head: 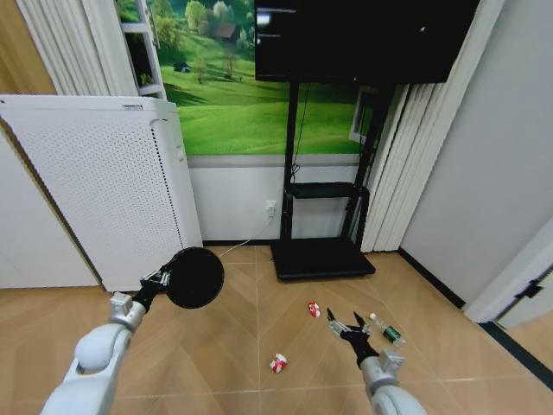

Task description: Pick up the trash bin and place the garbage on the floor into it.

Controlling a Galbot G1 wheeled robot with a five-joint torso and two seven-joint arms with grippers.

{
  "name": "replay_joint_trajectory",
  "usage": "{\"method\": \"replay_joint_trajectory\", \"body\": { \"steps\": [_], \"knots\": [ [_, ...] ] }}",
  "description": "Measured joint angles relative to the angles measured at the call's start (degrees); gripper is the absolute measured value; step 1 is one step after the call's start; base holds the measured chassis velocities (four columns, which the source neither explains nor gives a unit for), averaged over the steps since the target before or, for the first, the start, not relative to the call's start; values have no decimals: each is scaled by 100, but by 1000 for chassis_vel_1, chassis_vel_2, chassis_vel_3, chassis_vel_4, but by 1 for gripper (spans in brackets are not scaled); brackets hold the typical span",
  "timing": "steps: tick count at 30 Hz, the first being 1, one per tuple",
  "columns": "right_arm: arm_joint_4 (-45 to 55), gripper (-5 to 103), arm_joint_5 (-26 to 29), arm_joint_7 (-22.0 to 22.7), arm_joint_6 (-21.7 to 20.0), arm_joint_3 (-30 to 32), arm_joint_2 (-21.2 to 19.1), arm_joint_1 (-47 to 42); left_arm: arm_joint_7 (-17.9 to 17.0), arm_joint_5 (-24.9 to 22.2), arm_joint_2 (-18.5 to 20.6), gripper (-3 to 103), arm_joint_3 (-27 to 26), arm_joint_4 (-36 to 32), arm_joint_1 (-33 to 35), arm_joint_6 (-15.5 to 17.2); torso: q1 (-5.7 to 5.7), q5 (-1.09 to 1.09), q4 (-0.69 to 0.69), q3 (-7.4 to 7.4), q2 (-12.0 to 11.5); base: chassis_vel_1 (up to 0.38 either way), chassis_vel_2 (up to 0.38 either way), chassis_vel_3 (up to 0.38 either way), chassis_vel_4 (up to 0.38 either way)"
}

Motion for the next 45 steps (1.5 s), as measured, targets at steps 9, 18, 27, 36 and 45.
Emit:
{"method": "replay_joint_trajectory", "body": {
  "steps": [9, 18, 27, 36, 45],
  "knots": [
    [-588, 100, 916, -732, -1242, -414, -588, 670, -44, -179, -461, 8, 1181, 171, -388, 129, 0, 0, 0, 0, 0, 0, 0, 0, 0],
    [-892, 100, 499, -1383, -1296, -1109, -1306, 834, -133, -71, -486, 8, 1330, 23, -264, 162, 0, 0, 1, -1, 0, 0, 0, 0, 0],
    [-1807, 100, -10, -1471, -1091, -2284, -1206, 1706, -132, -43, -403, 8, 1234, -74, -187, 177, 0, -1, 3, 0, 0, 0, 0, 0, 0],
    [-2659, 100, -917, -1958, -941, -3317, -1329, 2613, -69, -28, -378, 8, 1139, -248, -77, 179, 0, -1, 1, 0, 0, 0, 0, 0, 0],
    [-3228, 100, -2408, -3628, 365, -3399, -1291, 3327, 70, -63, -396, 8, 909, -461, 112, 179, 0, 0, 3, -1, 0, 0, 0, 0, 0]
  ]
}}
